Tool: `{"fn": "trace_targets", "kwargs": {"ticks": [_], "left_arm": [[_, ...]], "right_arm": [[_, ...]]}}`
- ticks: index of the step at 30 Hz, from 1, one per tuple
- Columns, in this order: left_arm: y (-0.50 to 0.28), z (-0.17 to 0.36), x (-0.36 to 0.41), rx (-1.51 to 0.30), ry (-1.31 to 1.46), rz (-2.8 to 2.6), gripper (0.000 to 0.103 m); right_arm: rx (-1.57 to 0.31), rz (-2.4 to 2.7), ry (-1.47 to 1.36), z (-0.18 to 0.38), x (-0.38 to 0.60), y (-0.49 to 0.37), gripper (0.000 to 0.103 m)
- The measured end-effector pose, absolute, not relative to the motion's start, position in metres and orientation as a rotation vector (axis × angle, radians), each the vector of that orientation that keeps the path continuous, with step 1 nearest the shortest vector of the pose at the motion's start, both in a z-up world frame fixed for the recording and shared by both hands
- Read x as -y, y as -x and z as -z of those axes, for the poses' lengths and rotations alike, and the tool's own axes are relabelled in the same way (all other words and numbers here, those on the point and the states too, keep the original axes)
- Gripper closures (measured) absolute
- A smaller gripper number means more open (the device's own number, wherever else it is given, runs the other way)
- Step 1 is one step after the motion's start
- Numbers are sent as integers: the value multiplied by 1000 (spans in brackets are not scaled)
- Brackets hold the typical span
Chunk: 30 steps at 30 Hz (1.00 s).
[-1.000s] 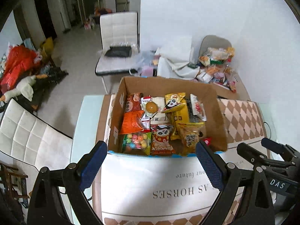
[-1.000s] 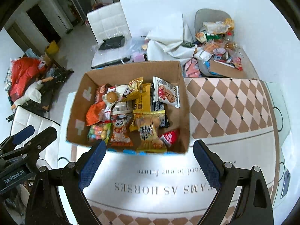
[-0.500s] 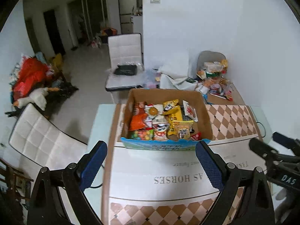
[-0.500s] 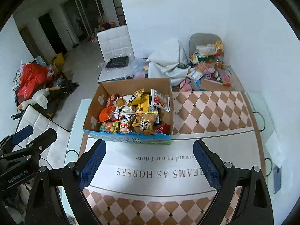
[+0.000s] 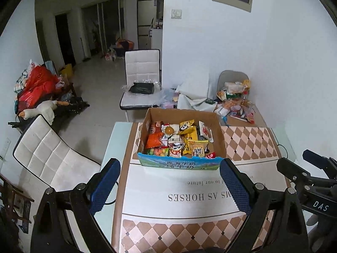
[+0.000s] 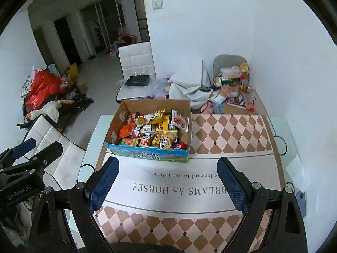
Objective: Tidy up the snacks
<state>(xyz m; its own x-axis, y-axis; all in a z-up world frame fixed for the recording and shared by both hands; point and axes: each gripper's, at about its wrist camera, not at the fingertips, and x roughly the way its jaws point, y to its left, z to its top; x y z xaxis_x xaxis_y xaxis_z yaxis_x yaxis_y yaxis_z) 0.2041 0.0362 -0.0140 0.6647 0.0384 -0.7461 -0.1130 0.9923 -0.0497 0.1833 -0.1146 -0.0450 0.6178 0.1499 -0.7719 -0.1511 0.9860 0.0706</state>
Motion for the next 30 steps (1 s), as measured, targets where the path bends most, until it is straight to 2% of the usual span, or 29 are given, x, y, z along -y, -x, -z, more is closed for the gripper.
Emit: {"fn": "trace_targets", "kwargs": {"ticks": [11,15,19,30], "left_arm": [[-203,11,-36,-824,99,-97,6],[-209,18,-37,-834,102,-106,6],[-213,23,-40,-831,116,-115,1],[-233,41,-43,-826,87,-163,1]], "right_arm": [[-849,-170,8,32,110,-175,5],[-845,-162,3,36,109,-180,3],[-848,-145,5,42,108,-187,2],[-844,-98,13,54,105,-211,1]]}}
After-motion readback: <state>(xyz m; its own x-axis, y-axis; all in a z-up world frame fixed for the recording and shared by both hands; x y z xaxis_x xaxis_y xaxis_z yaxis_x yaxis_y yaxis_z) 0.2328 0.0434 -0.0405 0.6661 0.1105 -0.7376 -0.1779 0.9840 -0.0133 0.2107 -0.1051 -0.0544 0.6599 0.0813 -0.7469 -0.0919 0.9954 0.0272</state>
